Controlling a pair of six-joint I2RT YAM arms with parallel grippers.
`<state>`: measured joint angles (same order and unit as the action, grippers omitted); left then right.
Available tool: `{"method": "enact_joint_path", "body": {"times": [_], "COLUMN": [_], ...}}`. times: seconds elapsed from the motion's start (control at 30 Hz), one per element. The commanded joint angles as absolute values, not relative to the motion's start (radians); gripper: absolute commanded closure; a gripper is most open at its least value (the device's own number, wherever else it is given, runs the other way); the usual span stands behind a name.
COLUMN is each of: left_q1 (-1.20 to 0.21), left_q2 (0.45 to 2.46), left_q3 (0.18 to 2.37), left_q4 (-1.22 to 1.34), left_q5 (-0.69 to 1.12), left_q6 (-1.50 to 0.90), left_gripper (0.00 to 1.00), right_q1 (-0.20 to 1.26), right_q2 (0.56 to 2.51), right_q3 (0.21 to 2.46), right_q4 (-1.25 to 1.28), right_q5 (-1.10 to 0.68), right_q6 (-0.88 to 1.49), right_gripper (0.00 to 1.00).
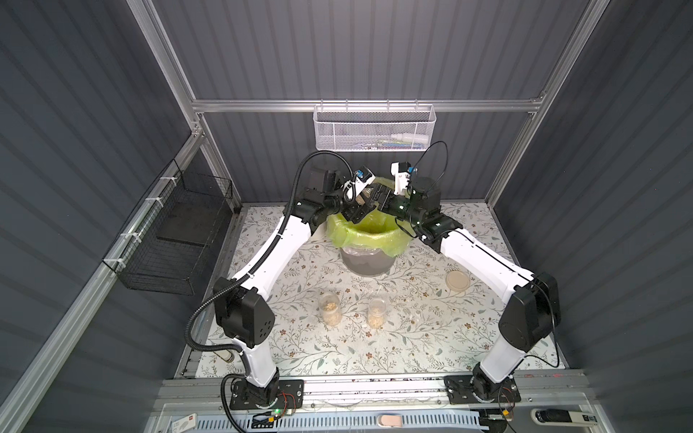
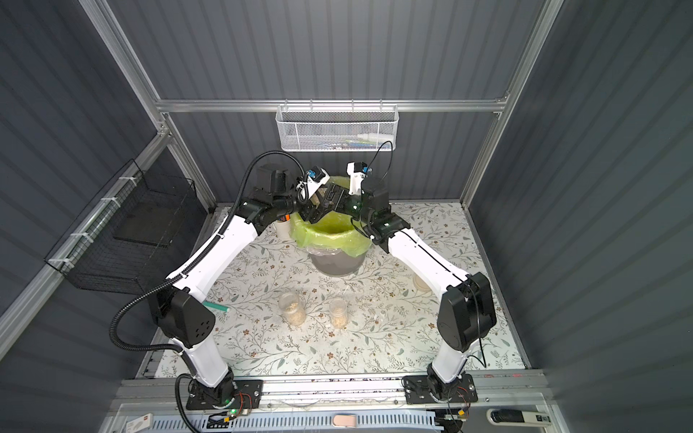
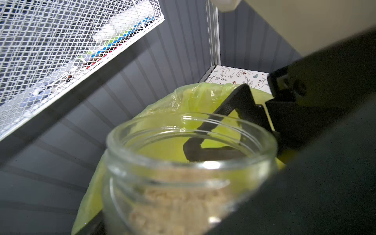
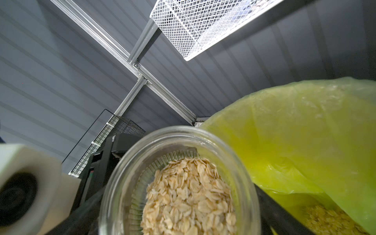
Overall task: Empty expired oatmeal from jars
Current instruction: Pour the expired oatmeal into the trash bin.
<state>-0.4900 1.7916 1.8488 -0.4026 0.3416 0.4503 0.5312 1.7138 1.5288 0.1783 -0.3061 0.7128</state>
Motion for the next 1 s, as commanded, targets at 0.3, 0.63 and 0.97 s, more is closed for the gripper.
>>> {"method": "enact_joint_path", "body": {"times": [0.3,0.63,0.97], "left_q1": [-0.492,-0.492,-0.492], "left_q2": [1.738,1.733,1.724], "left_q3": [1.835,1.821,1.806], "left_q4": [-0.359,-0.353,-0.351], "left_q5": [0.362,0.370,0.373], "left_q6": [0.432,0.429,0.436], "left_gripper": [0.97,0.97,0.96], "right_q1": [0.532,0.527,0.526], "right_q2": [1.700,1.735,1.734], "right_q3": [1.576,1.586,1.564], "right_q4": [0.168,0.185,0.207], "right_q5": [-0.284,-0.314,-0.314], "right_q6": [0.652,0.674,0.681], "right_gripper": [0.01,0.03,0.12]}}
